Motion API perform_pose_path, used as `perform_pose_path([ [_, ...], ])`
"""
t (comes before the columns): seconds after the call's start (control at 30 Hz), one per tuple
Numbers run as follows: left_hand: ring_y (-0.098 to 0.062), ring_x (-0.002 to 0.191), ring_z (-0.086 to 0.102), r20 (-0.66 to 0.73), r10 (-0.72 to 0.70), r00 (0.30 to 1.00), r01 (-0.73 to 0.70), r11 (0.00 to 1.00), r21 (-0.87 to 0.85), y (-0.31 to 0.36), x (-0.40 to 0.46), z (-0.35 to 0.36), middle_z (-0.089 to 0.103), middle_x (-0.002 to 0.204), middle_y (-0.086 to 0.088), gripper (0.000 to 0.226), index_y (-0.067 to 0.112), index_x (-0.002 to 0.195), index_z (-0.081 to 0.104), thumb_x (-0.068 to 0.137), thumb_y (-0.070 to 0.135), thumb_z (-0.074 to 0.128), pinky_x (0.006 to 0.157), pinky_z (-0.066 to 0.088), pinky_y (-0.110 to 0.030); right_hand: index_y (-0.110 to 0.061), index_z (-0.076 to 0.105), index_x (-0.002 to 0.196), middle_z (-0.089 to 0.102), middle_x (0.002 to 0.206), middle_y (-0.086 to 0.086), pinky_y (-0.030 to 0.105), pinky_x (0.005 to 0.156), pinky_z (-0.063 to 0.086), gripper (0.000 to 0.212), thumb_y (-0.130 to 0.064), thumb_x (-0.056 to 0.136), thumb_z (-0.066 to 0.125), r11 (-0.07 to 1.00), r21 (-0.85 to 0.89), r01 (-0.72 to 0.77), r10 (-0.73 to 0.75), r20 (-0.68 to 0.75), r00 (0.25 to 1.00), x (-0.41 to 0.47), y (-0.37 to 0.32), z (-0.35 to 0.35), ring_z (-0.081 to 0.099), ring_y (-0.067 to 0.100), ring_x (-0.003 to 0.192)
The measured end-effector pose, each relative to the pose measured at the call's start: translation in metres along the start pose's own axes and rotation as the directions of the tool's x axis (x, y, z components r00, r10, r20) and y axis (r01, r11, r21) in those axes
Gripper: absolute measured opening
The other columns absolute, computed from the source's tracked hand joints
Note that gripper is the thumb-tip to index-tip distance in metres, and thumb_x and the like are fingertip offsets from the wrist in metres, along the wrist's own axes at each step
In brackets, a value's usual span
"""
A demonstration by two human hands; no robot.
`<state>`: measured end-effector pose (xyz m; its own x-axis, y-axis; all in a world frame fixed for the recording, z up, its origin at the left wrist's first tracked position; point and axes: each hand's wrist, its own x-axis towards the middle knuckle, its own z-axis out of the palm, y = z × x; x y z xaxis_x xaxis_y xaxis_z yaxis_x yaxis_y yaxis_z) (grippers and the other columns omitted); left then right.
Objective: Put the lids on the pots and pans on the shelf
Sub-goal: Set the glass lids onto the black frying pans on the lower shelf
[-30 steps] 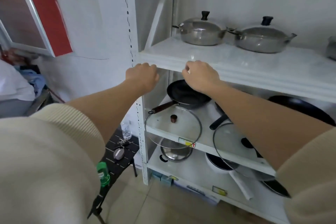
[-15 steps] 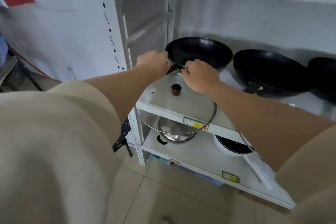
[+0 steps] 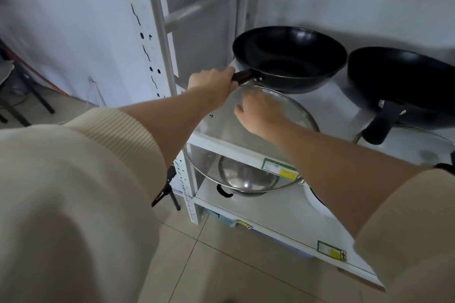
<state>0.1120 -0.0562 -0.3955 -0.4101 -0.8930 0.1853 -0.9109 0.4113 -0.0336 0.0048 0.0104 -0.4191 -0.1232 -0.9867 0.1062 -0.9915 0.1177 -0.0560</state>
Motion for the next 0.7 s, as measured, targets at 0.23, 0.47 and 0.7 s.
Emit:
perform_pose_path([
  [0.23,-0.034,0.087,0.058,0.095,-0.015,0.995,0.018,0.999,-0.031,-0.009,0.008,-0.009,0.057,0.094,-0.011,0.037,0.026,0.126,0.050,0.100,0.041,0.028,0.068,0.038,-0.035,-0.002,0.055,0.107,0.056,0.115,0.017,0.037,0.069,0.040,0.022,-0.016,0.095,0.044,0.989,0.059,0.135,-0.135,0.005,0.991,-0.012,0.013,-0.007,0.061,0.037,0.103],
  [0.47,-0.035,0.119,0.051,0.334,0.050,0.941,0.051,0.957,-0.287,-0.025,0.024,-0.025,0.055,0.132,-0.016,0.044,0.021,0.141,0.045,0.101,0.034,0.033,0.098,0.039,-0.040,-0.018,0.028,0.053,0.034,0.055,-0.001,0.027,0.048,0.023,0.038,-0.016,0.083,0.052,0.954,0.298,0.023,0.004,-0.090,0.996,-0.043,0.048,-0.057,0.041,0.022,0.060],
  [0.7,-0.026,0.092,0.059,0.490,0.049,0.871,0.246,0.818,-0.520,-0.034,0.031,-0.032,0.063,0.110,-0.010,0.030,0.014,0.118,0.059,0.100,0.024,0.037,0.085,0.048,-0.036,-0.013,0.045,0.054,0.044,0.051,0.000,0.028,0.051,0.033,0.027,-0.018,0.076,0.060,0.865,0.501,-0.023,0.149,-0.214,0.965,-0.053,0.060,-0.079,0.043,0.017,0.054],
])
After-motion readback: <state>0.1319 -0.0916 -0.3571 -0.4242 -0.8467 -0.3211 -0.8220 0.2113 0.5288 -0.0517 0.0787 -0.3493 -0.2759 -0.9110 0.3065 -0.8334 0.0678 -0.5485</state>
